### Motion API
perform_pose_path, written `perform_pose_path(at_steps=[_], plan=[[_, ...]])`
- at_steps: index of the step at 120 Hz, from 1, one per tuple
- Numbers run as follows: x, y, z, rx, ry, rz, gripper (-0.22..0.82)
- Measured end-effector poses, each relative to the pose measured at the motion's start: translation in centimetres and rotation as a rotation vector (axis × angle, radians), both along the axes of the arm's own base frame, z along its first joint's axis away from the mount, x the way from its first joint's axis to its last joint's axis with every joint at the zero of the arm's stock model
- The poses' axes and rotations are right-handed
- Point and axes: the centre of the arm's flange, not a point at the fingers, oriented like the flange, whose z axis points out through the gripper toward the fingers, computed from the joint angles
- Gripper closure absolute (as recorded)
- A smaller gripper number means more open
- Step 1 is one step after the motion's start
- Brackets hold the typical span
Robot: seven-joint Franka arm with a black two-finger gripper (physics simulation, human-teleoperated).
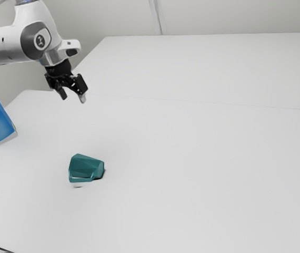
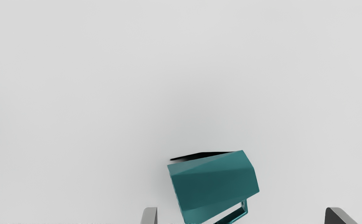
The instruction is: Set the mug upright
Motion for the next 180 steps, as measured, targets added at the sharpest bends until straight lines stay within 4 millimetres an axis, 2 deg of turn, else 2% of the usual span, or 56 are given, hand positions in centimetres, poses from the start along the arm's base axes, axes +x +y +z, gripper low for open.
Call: perform_pose_path(at_steps=[16, 30, 42, 51, 67, 73, 84, 95, 111, 119, 145, 180], plan=[[-1.7, 1.3, 0.4, -0.007, -0.021, 0.027, 0.02], [-4.0, 1.8, -0.7, -0.013, -0.07, 0.043, 0.02], [-7.3, 1.6, -2.7, -0.027, -0.123, 0.046, 0.02], [-10.0, 2.6, -4.5, -0.057, -0.175, 0.07, 0.02], [-13.3, 4.3, -5.5, -0.156, -0.285, 0.103, 0.02], [-14.6, 5.6, -6.4, -0.198, -0.312, 0.127, 0.02], [-16.1, 7.8, -8.0, -0.283, -0.363, 0.154, 0.02], [-17.6, 9.3, -10.7, -0.375, -0.401, 0.166, 0.02], [-19.8, 10.1, -14.2, -0.469, -0.453, 0.15, 0.02], [-20.2, 10.1, -15.3, -0.487, -0.476, 0.115, 0.02], [-19.8, 10.1, -19.6, -0.536, -0.544, 0.024, 0.02], [-19.3, 9.4, -23.3, -0.516, -0.579, -0.137, 0.03]])
